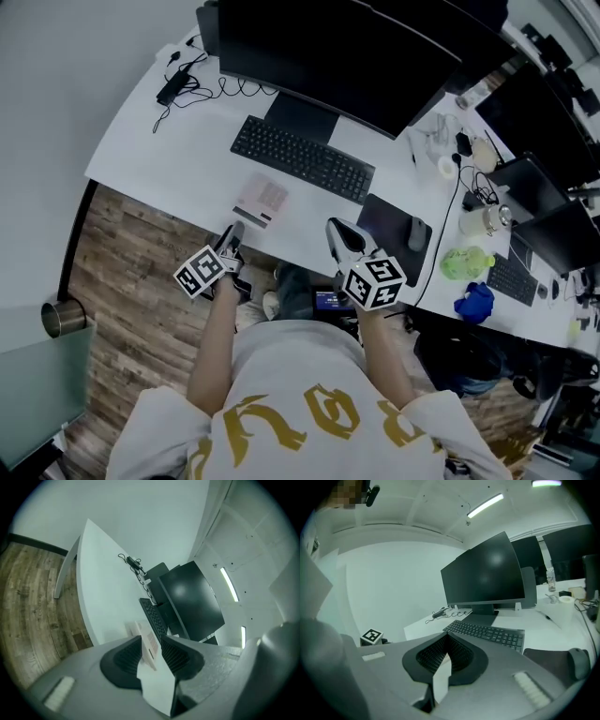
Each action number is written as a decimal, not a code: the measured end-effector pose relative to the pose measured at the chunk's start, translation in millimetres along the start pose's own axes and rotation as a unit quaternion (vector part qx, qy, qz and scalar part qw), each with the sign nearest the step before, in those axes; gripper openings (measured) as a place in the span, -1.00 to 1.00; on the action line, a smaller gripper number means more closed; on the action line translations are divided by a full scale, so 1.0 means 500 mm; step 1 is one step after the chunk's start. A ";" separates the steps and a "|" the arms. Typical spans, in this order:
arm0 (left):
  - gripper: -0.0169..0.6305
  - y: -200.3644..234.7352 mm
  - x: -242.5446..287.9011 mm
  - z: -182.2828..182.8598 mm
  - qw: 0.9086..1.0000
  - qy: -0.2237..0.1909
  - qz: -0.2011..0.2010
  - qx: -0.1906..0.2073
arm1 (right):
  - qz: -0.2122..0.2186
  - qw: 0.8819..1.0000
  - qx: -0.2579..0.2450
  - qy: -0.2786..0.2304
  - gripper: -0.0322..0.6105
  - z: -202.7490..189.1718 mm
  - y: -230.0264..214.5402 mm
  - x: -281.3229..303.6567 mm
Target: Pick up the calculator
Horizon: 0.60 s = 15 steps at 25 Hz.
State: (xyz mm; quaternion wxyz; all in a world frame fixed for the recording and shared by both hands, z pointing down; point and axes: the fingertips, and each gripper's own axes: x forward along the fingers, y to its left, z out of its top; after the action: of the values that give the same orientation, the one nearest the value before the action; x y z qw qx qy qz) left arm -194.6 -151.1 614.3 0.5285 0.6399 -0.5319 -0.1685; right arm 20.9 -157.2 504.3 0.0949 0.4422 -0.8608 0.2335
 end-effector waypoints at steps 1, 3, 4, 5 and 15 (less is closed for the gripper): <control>-0.57 0.004 0.001 0.003 1.000 -0.004 0.005 -0.003 | 0.005 1.000 0.002 0.002 -0.83 -0.001 0.000 0.009; -0.57 0.010 0.007 0.007 1.000 -0.005 0.009 -0.006 | 0.012 1.000 0.009 0.007 -0.83 -0.005 -0.004 0.023; -0.57 0.012 0.014 0.007 1.000 -0.002 0.011 -0.006 | 0.012 1.000 0.012 0.009 -0.83 -0.008 -0.010 0.030; -0.57 0.016 0.022 0.005 1.000 0.001 0.015 -0.005 | 0.011 1.000 0.015 0.013 -0.83 -0.013 -0.018 0.037; -0.54 0.042 0.067 -0.005 0.999 0.012 0.040 -0.027 | 0.013 0.997 0.040 0.057 -0.83 -0.066 -0.062 0.083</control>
State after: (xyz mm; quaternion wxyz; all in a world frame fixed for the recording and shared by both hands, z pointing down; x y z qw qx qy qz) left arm -190.6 -176.1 644.7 0.5583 0.6054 -0.5459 -0.1543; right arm 19.7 -186.4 558.6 0.1224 0.4203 -0.8497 0.2940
